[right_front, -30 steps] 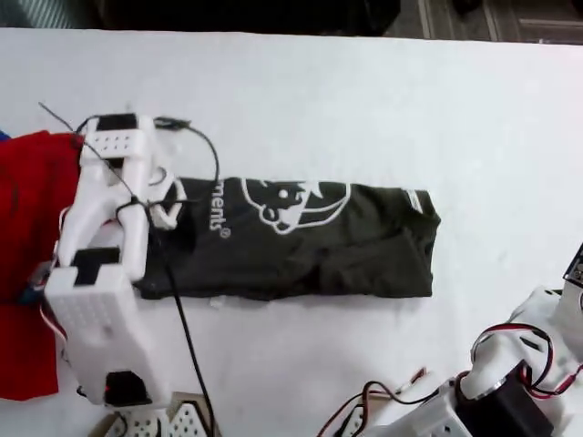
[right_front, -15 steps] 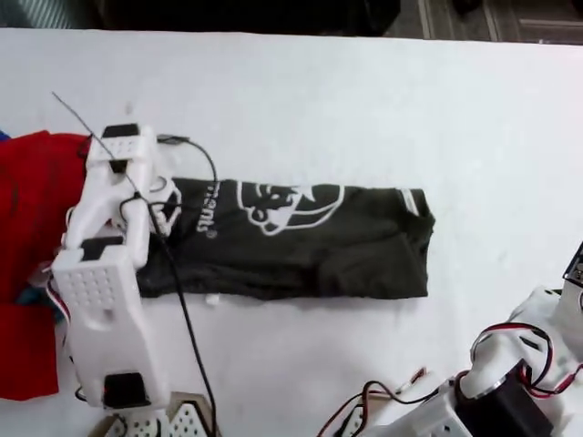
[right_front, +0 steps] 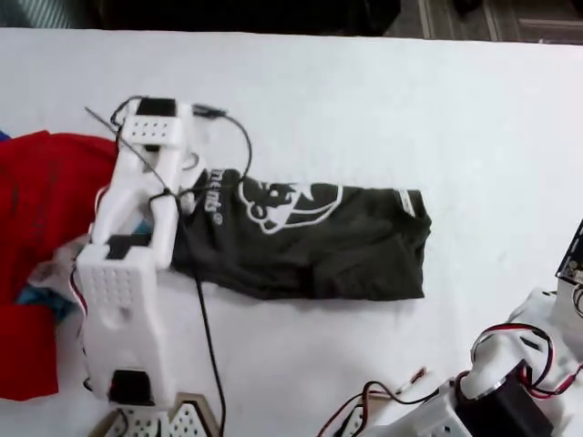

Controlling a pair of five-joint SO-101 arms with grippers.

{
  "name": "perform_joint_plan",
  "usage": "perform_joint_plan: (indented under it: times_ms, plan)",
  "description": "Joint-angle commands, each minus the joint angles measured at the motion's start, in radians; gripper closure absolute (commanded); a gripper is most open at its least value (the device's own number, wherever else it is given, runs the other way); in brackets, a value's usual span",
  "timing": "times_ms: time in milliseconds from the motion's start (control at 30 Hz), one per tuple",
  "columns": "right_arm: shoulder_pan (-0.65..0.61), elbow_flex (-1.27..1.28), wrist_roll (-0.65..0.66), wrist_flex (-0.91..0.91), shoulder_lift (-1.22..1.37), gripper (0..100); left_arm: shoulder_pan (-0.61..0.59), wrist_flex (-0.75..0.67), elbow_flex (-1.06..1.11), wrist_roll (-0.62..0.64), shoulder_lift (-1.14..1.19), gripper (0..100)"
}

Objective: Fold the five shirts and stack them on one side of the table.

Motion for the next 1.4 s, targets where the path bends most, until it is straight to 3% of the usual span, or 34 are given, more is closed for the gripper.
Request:
perform_joint_plan:
  times_ms: [0,333,700,1000,1367]
  plan:
    - [0.004,-0.040,0.008,-0.039,-0.001,98.0,0.056,0.008,0.023,0.023,-0.203,98]
    - [-0.004,-0.040,0.008,-0.064,-0.001,98.0,0.308,0.005,0.161,0.058,-0.524,98]
    - [-0.004,-0.035,0.008,-0.064,-0.001,98.0,0.638,-0.178,0.161,0.089,-0.486,98]
    - [0.004,-0.035,0.008,-0.064,-0.001,98.0,0.768,-0.285,0.098,0.164,-0.401,98]
    - [0.004,-0.035,0.008,-0.064,-0.001,98.0,0.782,-0.187,-0.308,0.166,-0.125,98]
